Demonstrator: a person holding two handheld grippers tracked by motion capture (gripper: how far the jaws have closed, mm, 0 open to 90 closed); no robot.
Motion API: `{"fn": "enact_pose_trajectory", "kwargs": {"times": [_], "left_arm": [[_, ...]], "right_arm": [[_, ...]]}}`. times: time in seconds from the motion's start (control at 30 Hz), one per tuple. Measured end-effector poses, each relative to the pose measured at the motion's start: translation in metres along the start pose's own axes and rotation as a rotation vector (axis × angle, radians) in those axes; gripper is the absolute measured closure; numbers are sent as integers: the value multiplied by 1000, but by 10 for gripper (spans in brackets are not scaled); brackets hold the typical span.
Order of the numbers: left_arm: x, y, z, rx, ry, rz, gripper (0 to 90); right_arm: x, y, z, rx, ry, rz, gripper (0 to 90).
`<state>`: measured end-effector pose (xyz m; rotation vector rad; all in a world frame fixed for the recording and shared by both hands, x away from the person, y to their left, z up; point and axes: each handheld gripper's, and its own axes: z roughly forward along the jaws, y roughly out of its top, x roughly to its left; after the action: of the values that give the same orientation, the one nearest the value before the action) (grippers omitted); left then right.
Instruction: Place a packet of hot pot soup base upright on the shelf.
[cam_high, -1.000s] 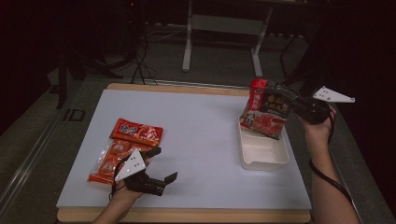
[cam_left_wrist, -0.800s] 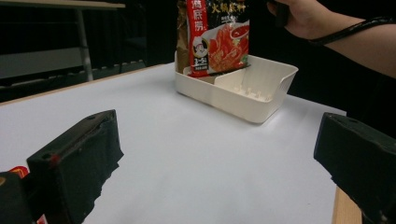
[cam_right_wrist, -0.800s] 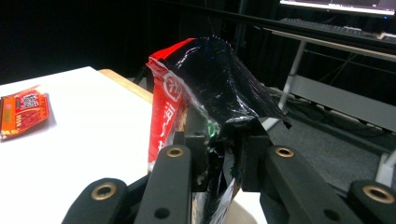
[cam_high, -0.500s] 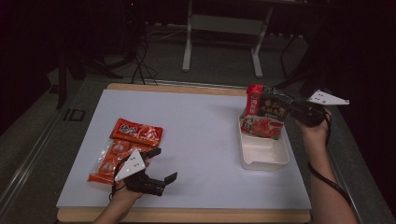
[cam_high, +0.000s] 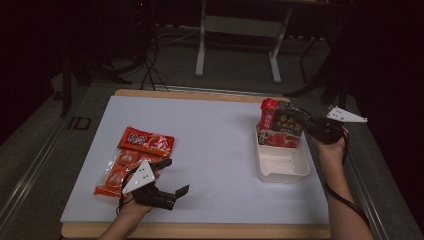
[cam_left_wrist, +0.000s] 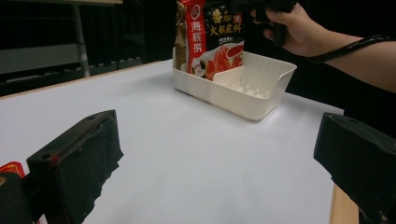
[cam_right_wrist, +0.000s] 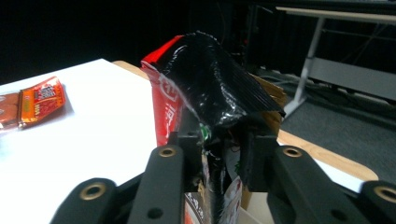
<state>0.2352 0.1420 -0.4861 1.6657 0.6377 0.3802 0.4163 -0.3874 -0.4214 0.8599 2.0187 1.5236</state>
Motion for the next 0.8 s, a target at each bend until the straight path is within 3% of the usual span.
{"fn": "enact_pose_trajectory", "kwargs": {"times": [0.07, 0.27, 0.63, 0.8], "left_arm": [[-1, 0, 1, 7, -3, 6, 13], [-1, -1, 3, 14, -12, 8, 13], [-2, 0, 3, 10, -4, 21, 13], [-2, 0, 3, 5, -7, 32, 13]], "right_arm": [[2, 4, -1, 24, -15, 39, 670], [10, 14, -3, 65, -23, 27, 545], [24, 38, -17, 3, -22, -4, 443], [38, 47, -20, -12, -26, -17, 229]]}}
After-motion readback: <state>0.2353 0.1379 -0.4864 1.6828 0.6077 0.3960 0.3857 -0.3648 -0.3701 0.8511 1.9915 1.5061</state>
